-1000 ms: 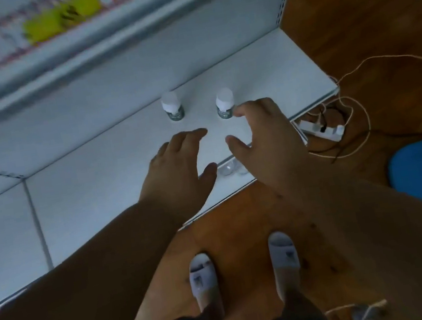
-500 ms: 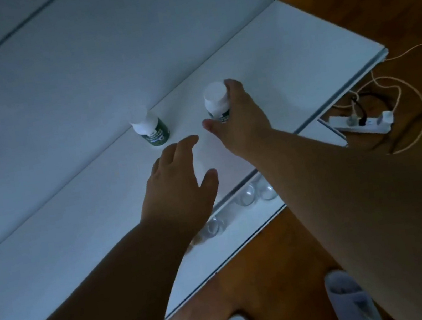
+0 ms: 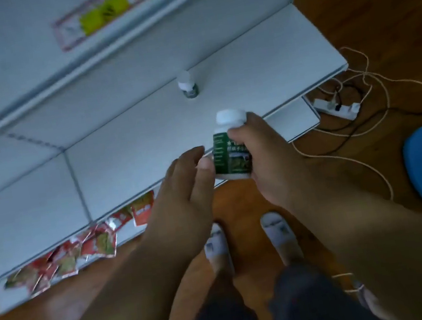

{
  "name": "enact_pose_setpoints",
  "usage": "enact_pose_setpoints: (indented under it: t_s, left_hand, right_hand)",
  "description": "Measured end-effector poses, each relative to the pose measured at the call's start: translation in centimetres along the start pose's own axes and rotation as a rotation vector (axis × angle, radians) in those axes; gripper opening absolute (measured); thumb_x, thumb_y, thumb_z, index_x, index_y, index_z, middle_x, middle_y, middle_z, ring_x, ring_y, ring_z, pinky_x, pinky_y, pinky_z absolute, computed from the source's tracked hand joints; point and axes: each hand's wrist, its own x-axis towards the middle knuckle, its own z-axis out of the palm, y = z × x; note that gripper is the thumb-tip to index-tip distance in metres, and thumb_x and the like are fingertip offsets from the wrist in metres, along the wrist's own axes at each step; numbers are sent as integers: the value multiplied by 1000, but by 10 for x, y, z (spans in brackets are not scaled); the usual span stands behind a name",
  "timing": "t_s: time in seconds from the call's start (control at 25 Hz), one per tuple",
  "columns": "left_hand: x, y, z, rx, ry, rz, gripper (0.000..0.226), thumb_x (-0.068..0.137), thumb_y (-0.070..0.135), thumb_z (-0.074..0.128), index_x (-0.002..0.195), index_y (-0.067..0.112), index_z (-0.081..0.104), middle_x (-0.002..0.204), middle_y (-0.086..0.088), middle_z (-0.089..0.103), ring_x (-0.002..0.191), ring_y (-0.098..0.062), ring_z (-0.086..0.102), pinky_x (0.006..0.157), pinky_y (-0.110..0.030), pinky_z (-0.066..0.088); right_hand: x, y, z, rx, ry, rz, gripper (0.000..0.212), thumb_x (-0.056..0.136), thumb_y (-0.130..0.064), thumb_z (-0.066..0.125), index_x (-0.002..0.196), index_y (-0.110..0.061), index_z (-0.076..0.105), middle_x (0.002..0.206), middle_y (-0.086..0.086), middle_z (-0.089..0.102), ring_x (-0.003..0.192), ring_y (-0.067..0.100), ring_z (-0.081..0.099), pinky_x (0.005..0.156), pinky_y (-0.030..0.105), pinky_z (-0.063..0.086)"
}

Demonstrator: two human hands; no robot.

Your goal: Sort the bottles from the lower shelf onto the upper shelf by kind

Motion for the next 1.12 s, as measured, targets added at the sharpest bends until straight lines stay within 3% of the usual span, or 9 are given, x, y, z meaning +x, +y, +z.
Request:
enact_pose_setpoints:
  t_s: [0.08,0.12,0.2,0.28,0.44,0.6,0.68,0.92,1.12]
  left_hand:
    - [-56,24,-30,8,55,13,67,89,71,15,141,36,42,139,16,47,116,9,38,91,-7,27]
    - [-80,34,-46,-5,112,16,69,90,72,13,140,35,43,139,15,48,117,9,38,94,-8,29]
    - [-121,45,-77,-88,235,24,75,87,74,13,139,32,46,138,13,51,124,4,42,104,-22,37]
    - [-146,46,-99,-149,318,23,79,85,77,13,140,32,45,137,14,52,128,1,43,108,-35,38]
    - [-214,13,-165,-223,550,-9,81,82,84,10,140,38,43,135,20,51,124,2,47,104,-41,43]
    - [-284,-52,-229,-187,702,-64,82,81,85,8,139,38,42,132,20,52,122,3,47,102,-39,44]
    - [-329,-91,-261,-133,768,-107,87,78,87,5,140,37,42,133,20,52,121,2,47,100,-37,45]
    - [-429,-181,-346,-163,939,-193,84,80,86,8,132,35,50,120,23,55,115,2,49,93,-26,45]
    - [-431,-267,-401,-288,1034,-256,80,82,84,12,134,36,49,123,25,54,121,1,47,98,-33,44]
  right_hand:
    - [-45,-39,28,-108,-72,-71,34,76,-43,53,105,-26,57,88,-1,67,81,15,70,66,34,57]
    - [-66,-58,43,-176,-104,-111,30,78,-49,52,100,-29,58,83,-7,67,78,12,70,65,33,55]
    - [-103,-94,78,-316,-189,-204,27,83,-56,52,97,-34,59,82,-10,67,81,12,70,71,38,58]
    - [-122,-115,105,-355,-289,-277,18,91,-48,56,98,-32,59,86,-6,68,85,16,70,78,42,59]
    - [-168,-134,208,-404,-538,-349,18,92,-34,65,103,-22,57,88,-5,66,78,4,66,69,23,54]
    - [-208,-105,325,-442,-696,-376,54,66,-63,74,99,-25,55,84,-7,64,77,2,64,72,27,54]
    - [-233,-75,387,-452,-758,-379,63,63,-71,74,100,-24,55,86,-4,65,80,5,66,75,31,58]
    - [-296,-1,537,-586,-1009,-351,21,98,-40,53,106,-21,59,92,-2,67,79,2,68,67,21,53]
    - [-282,45,643,-688,-1106,-321,18,100,-40,47,109,-27,54,103,0,63,90,7,67,68,19,54]
